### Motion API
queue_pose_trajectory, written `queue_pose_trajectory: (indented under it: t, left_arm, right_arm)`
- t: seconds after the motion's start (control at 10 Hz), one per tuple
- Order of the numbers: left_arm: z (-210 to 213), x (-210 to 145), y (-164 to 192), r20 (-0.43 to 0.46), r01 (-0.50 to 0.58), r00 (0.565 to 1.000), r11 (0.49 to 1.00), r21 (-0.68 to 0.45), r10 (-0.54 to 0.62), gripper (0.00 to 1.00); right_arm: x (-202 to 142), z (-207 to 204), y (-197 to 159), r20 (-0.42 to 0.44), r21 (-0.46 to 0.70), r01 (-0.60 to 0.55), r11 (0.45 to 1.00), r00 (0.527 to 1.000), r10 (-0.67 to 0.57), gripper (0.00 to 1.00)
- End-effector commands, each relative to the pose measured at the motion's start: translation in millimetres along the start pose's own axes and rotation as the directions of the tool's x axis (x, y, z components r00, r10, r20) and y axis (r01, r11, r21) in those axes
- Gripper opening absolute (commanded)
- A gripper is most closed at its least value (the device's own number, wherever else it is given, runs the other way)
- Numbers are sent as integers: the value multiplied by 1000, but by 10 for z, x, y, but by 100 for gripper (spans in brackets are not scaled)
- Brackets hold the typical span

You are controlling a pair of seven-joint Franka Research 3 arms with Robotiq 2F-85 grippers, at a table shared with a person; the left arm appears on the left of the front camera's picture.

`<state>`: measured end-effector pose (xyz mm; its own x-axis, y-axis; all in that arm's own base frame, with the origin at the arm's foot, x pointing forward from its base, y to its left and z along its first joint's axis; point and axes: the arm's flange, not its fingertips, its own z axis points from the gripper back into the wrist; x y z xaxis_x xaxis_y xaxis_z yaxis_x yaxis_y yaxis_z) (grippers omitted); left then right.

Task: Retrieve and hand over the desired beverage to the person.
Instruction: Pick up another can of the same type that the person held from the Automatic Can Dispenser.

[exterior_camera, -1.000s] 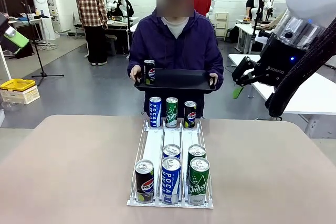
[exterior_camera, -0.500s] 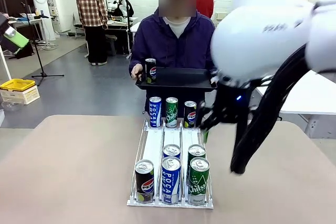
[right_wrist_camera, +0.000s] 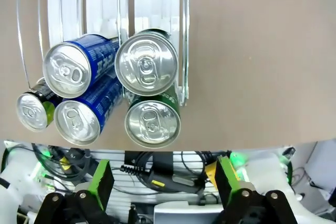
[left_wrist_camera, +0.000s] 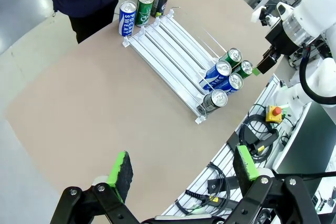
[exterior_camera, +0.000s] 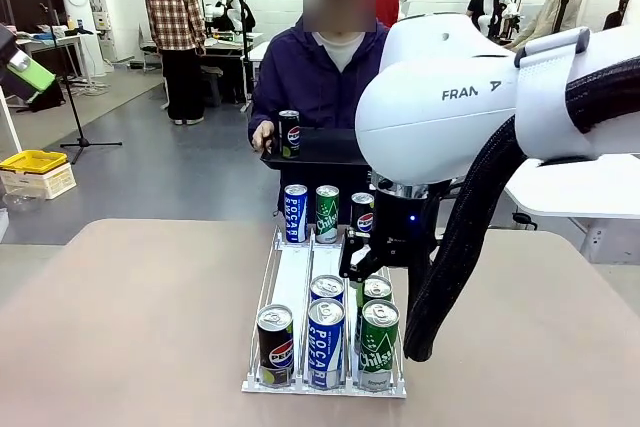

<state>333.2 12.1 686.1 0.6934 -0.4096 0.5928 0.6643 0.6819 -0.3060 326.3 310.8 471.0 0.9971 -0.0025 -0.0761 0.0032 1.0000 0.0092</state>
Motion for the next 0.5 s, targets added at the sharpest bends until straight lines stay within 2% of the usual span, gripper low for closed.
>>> queue_pose_trajectory:
  t: [0.0,0.1,0.4]
  left_arm:
    - [10,-25,-8,-9,-5,1000,1000,6,5,100]
    - [10,-25,-8,-9,-5,1000,1000,6,5,100]
    - [10,-25,-8,-9,-5,1000,1000,6,5,100]
  right_arm:
    - [61,-20,40,11,41,-10,999,1000,9,100]
    - [0,0,0,0,0,0,1000,1000,0,100]
    - [0,0,0,0,0,0,1000,1000,0,100]
